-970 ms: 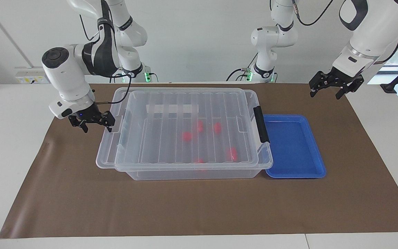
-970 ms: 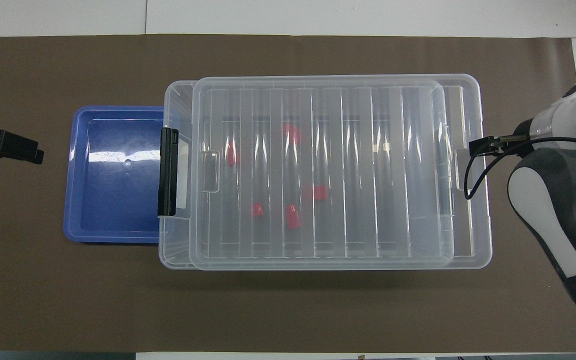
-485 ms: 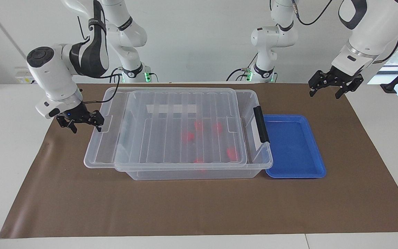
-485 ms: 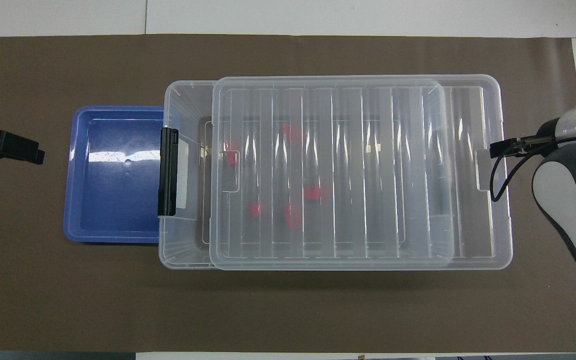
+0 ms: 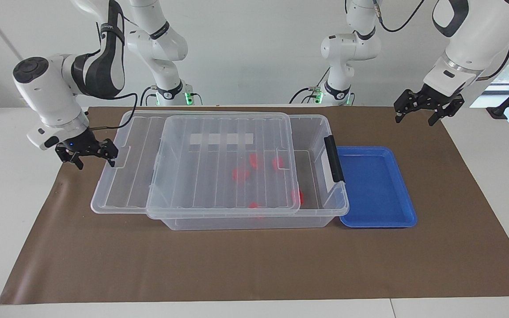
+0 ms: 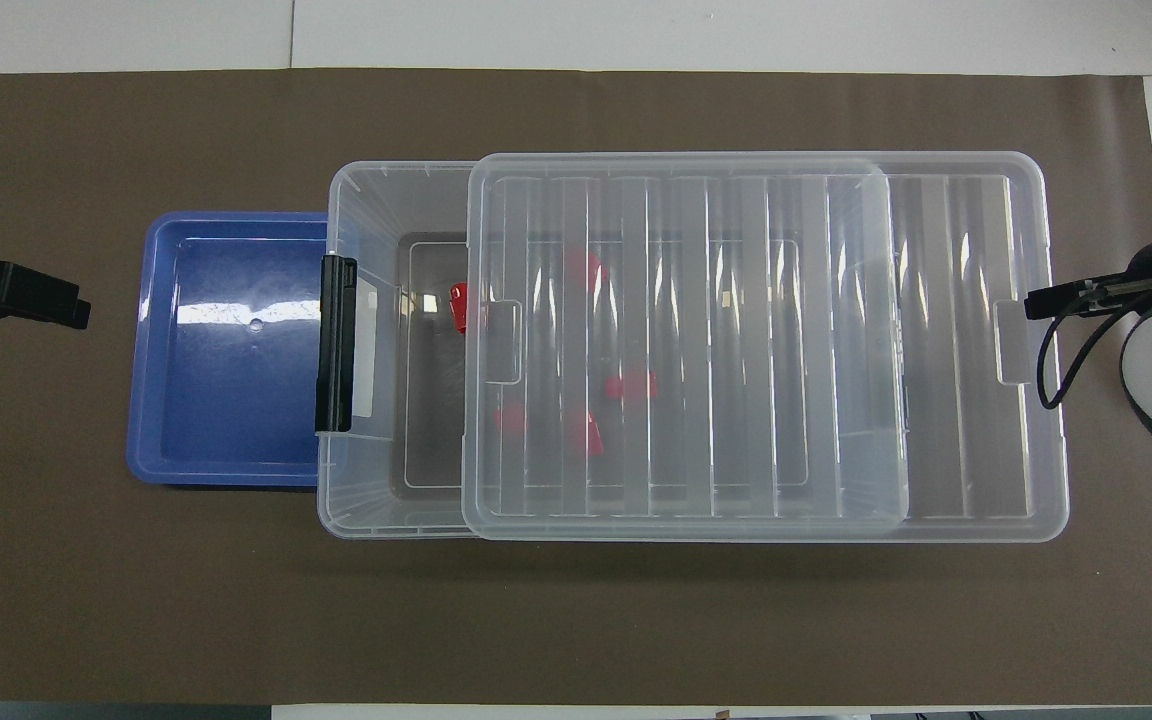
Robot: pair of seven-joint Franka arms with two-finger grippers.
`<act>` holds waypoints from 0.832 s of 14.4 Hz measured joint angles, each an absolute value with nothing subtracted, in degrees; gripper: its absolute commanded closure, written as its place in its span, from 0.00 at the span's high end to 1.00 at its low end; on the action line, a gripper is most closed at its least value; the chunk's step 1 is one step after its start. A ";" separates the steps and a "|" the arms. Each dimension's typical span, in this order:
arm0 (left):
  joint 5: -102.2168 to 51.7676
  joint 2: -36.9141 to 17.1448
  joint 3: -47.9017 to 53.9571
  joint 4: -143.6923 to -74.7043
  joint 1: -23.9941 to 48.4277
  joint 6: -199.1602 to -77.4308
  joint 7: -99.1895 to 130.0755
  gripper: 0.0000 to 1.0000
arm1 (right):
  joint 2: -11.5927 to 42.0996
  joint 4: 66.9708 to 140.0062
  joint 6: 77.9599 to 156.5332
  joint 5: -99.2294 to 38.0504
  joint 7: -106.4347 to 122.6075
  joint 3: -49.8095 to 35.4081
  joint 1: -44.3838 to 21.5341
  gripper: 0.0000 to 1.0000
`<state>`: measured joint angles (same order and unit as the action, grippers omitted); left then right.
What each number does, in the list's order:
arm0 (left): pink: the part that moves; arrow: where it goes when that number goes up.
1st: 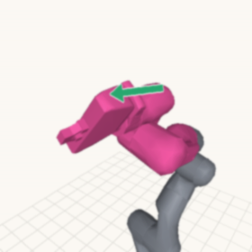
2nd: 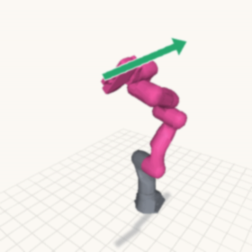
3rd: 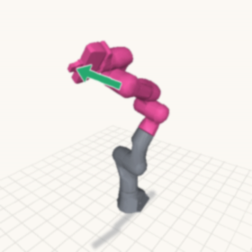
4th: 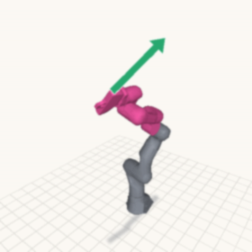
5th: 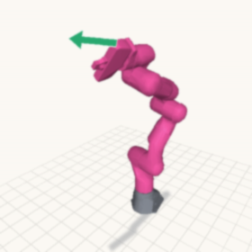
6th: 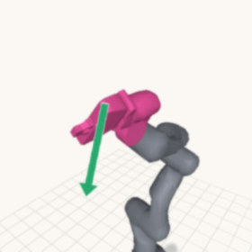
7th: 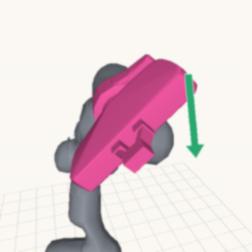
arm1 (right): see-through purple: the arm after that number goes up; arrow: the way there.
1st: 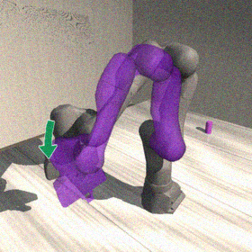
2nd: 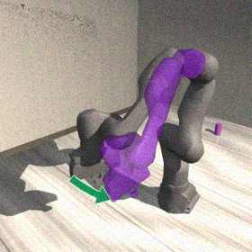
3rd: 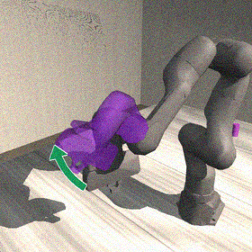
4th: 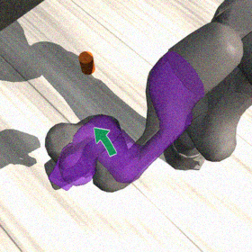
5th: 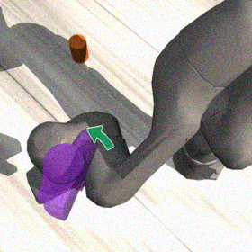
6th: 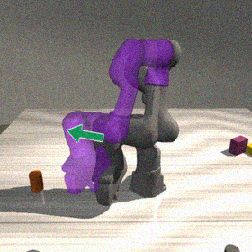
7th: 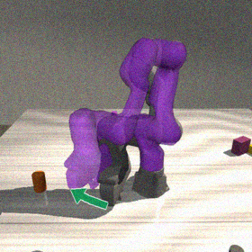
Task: Place red block in blue tray from box
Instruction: 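Slide the clear lid away from the tray with the right gripper, then reach the left gripper into the open box toward a red block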
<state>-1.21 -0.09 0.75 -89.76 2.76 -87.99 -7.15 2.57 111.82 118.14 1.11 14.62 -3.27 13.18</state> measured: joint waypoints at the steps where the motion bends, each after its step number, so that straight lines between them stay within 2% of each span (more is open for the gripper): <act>1: -1.21 -0.08 0.75 -89.76 2.76 -88.21 -7.15 1.00 | 2.57 111.78 118.14 1.11 15.21 -3.26 13.50 1.00; 8: -1.21 -0.07 0.84 -89.77 3.63 -90.12 -7.04 1.00 | 2.57 111.17 118.14 1.11 19.50 -3.25 16.29 1.00; 12: -1.21 -0.19 1.00 -91.17 9.73 -93.15 0.52 1.00 | 2.57 111.00 118.14 1.11 21.21 -3.27 17.62 1.00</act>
<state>-1.21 -0.19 1.00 -91.17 9.73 -93.15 0.52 2.57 111.00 118.14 1.11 21.21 -3.27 17.62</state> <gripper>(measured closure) 0.000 0.000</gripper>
